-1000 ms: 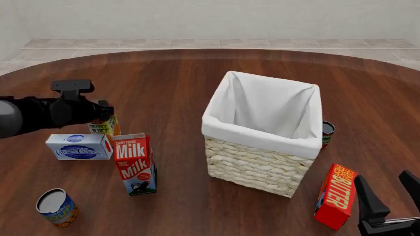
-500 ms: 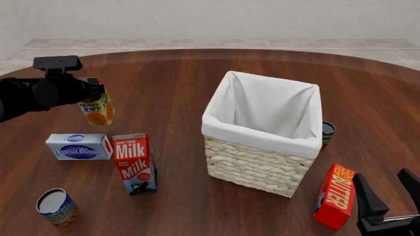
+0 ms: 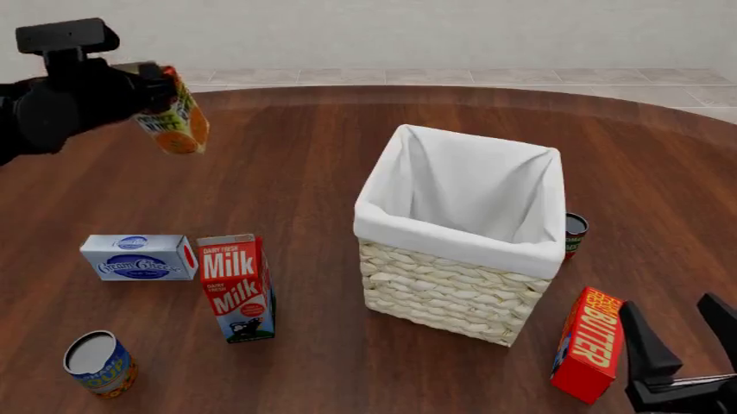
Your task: Pick up the orange juice, and put it in the basket.
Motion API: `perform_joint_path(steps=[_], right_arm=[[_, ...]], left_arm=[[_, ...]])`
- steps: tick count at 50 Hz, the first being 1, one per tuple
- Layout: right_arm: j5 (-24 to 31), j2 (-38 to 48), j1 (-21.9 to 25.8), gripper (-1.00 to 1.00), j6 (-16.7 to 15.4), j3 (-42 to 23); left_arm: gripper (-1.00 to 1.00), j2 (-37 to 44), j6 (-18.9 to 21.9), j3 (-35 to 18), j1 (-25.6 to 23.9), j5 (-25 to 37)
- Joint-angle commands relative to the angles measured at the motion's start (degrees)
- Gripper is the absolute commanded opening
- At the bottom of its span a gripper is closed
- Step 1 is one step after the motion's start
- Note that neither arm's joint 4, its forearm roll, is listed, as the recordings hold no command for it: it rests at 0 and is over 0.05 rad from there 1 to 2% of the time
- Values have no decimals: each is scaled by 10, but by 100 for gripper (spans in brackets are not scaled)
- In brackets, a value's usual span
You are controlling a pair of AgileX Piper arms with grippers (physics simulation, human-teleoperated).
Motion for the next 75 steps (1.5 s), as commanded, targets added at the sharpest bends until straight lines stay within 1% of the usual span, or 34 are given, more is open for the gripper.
perform_joint_path(steps=[1,3,4,5,6,8,13,15,16,18,20,21,27,29,40,43,46,48,54,56,68,75], right_arm=[[35,-38,0,100,1,0],[54,-57,0,100,1,0],[60,-63,0,100,1,0],[62,-66,0,100,2,0],[64,-67,0,100,2,0],[66,-69,0,100,2,0],[71,-75,0,100,2,0],[73,-77,0,100,2,0],[74,-78,0,100,2,0],[74,-78,1,100,2,0],[74,-78,1,100,2,0],[74,-78,1,100,2,0],[74,-79,-1,100,3,0],[74,-79,-1,100,3,0],[59,-68,-4,100,5,0],[58,-69,-4,100,6,0],[36,-46,-4,100,3,0],[31,-41,-3,100,3,0],[6,-16,-2,100,3,0],[5,-15,-2,100,3,0],[-4,-9,-2,100,6,0],[0,-14,-1,100,7,0]], left_arm=[[-100,-74,-32,-38,-51,0],[-100,-92,-44,-39,-70,-9],[-100,-102,-33,-40,-78,-14],[-100,-101,-32,-42,-83,-12],[-100,-106,-46,-41,-93,-16],[-100,-106,-49,-43,-96,-15],[-100,-120,-71,-36,-128,-33],[-100,-122,-85,-35,-144,-37],[-100,-121,-80,-38,-147,-36],[-100,-119,-93,-40,-156,-38],[-100,-118,-89,-41,-157,-39],[-100,-116,-95,-42,-160,-39],[-100,-109,-100,-43,-192,-47],[-100,-108,-99,-43,-192,-48],[-100,-86,-100,-60,-259,-45],[-100,-84,-101,-61,-266,-46],[-100,-77,-103,-67,-285,-47],[-100,-76,-104,-67,-288,-48],[-100,-71,-112,-68,-319,-56],[-100,-68,-115,-68,-330,-57],[-100,-54,-116,-67,-354,-59],[-100,-43,-107,-67,-378,-56]])
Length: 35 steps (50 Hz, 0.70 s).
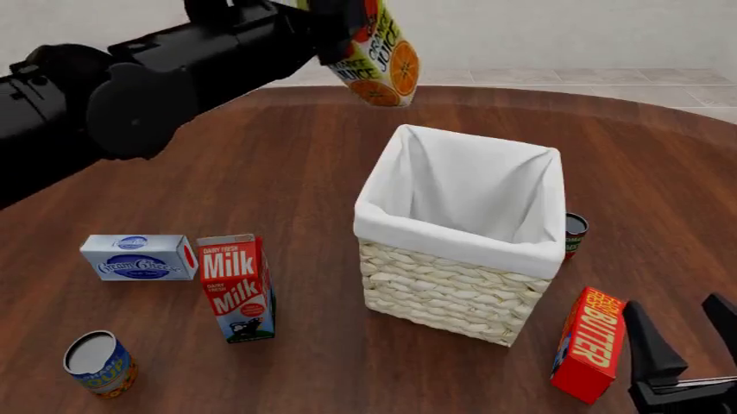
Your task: Pick up the orange juice, and put it in the basket.
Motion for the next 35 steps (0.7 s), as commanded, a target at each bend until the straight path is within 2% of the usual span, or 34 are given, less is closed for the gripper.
perform_joint_path(steps=[1,10,15,26,35], right_arm=[[-1,-2,1,100,3,0],[2,-7,1,100,6,0],[28,-35,1,100,8,0],[45,-53,3,100,10,0],[18,-24,4,100,8,0]], left_arm=[[-100,16,18,-7,-43,-1],[-100,38,32,-8,-64,-2],[-100,49,34,-11,-67,-4],[-100,75,39,-17,-74,1],[-100,100,55,-24,-86,17]])
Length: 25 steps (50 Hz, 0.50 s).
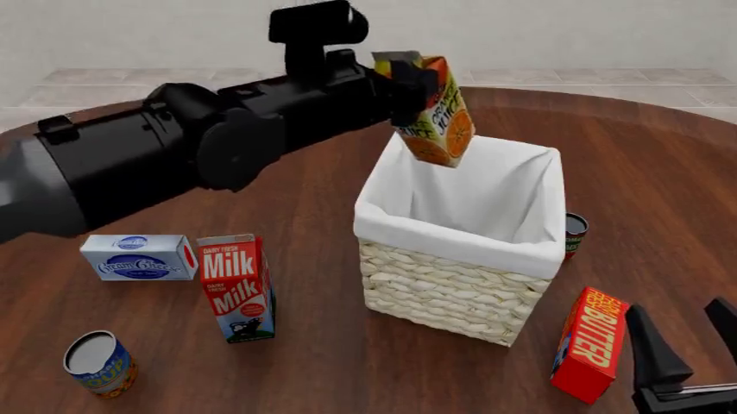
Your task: Pick up the orange juice, and put it in the basket.
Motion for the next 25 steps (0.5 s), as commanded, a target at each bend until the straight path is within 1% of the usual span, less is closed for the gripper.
perform_joint_path(steps=[1,7,10,16,25], right_arm=[[-13,13,1,100,0,0],[-31,32,2,100,-1,0],[-45,46,3,100,-1,0],[-22,23,2,100,-2,0],[-3,3,3,100,-2,0]], left_arm=[[-100,23,26,-12,-13,9],[-100,36,26,-16,-18,18],[-100,43,36,-17,-20,20],[-100,53,47,-21,-24,28],[-100,70,58,-31,-20,42]])
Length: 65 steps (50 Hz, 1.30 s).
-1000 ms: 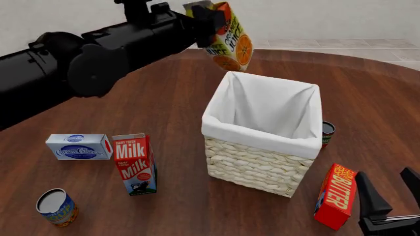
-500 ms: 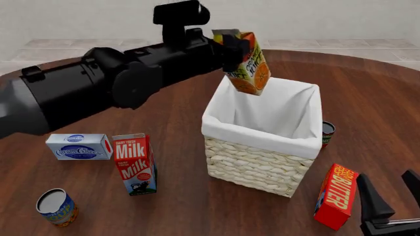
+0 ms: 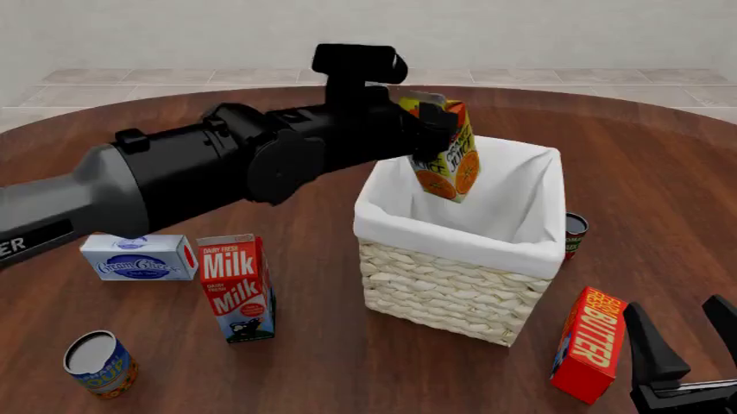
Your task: Pick up the orange juice, and put it in the basket.
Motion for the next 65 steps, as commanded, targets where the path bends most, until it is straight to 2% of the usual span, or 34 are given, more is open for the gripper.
perform_joint_path(steps=[1,7,16,24,34,49,65], right_arm=[[16,-17,1,100,0,0],[36,-36,1,100,0,0],[26,-26,1,100,-2,0],[-7,7,1,100,-3,0],[-11,13,-1,100,-6,0],[16,-16,-4,100,-6,0],[-2,1,-3,100,-5,0]], left_arm=[[-100,18,27,-16,-1,15],[-100,26,37,-20,-1,23],[-100,41,35,-24,1,32],[-100,52,39,-25,-2,37],[-100,68,46,-28,-6,40],[-100,91,55,-35,-8,40],[-100,110,61,-38,-8,36]])
